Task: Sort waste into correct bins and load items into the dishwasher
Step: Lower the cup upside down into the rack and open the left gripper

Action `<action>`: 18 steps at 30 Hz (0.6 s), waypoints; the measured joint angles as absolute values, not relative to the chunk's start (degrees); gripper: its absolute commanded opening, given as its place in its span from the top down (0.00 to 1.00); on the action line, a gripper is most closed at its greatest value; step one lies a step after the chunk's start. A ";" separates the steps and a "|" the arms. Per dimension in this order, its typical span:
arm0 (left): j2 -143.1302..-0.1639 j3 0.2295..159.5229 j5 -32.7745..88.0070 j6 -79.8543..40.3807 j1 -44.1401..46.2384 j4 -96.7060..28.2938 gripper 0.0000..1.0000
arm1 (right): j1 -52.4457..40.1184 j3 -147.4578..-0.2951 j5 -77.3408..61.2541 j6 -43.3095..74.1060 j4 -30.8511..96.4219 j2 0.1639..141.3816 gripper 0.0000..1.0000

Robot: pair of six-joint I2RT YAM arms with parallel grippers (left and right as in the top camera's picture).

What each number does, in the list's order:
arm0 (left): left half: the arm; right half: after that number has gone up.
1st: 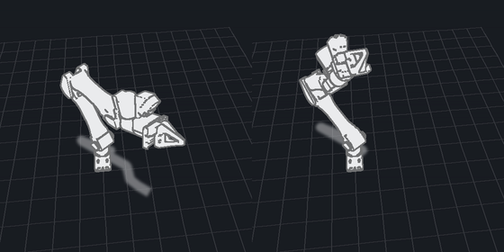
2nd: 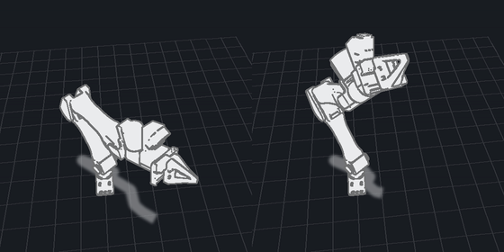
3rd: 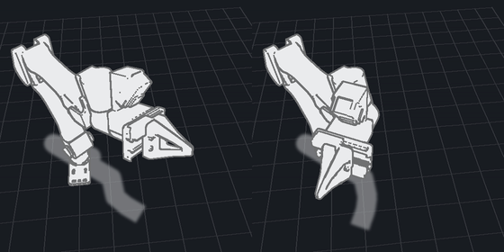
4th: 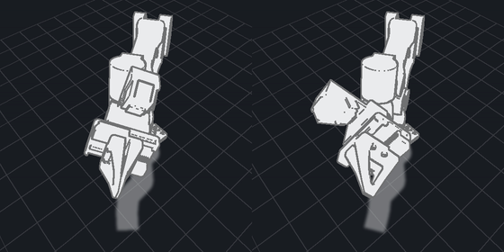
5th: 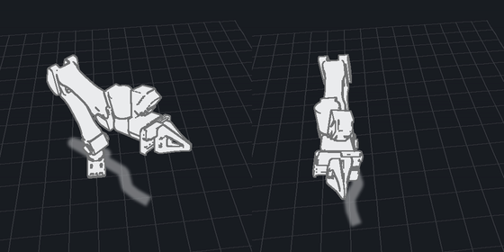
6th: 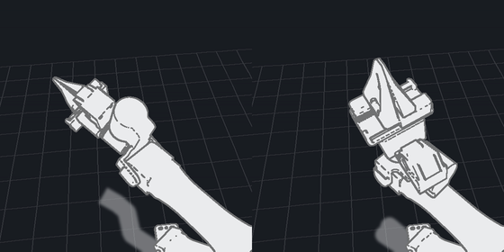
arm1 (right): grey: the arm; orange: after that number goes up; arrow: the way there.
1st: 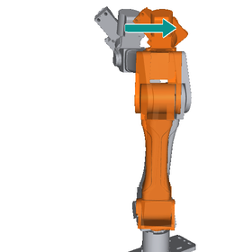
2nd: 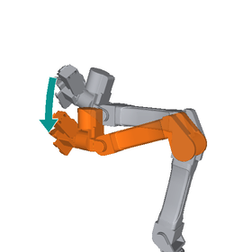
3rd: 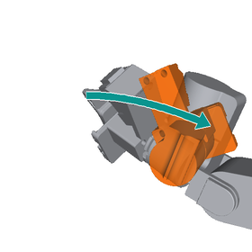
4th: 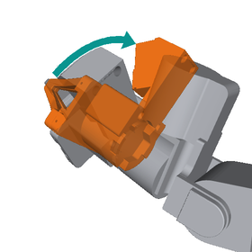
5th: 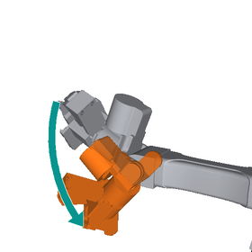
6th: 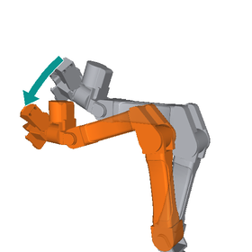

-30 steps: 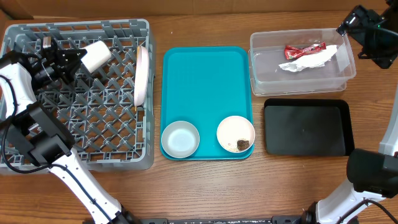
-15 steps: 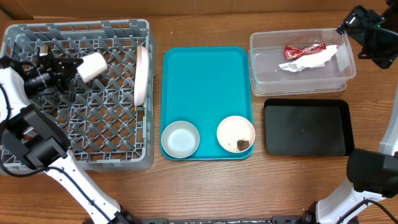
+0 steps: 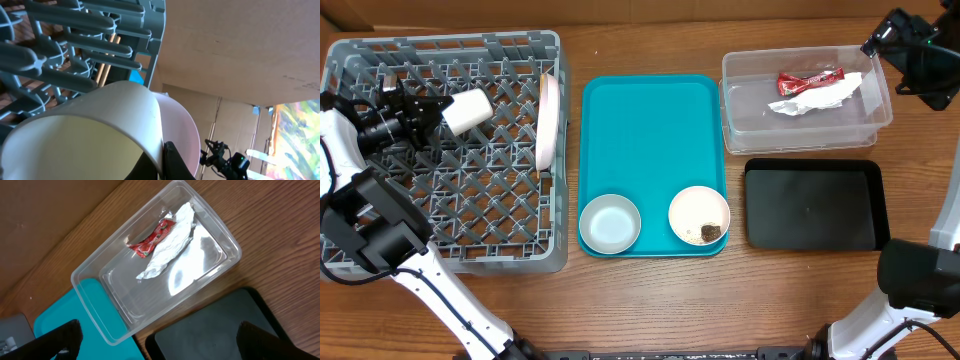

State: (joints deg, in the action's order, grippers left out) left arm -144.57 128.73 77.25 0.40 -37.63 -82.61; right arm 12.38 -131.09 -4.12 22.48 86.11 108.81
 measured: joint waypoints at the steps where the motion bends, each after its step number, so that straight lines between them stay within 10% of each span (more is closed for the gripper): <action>1: -144.57 128.73 77.28 0.40 -37.58 -82.46 0.95 | 12.38 -131.09 -4.12 22.48 86.13 108.81 0.00; 18: -143.63 124.95 79.05 0.38 -37.23 -79.22 0.96 | 12.38 -131.09 -4.12 22.50 86.15 108.81 0.00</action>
State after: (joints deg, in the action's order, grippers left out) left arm -143.63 124.95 79.05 0.38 -37.23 -79.22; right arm 12.38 -131.09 -4.12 22.50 86.15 108.81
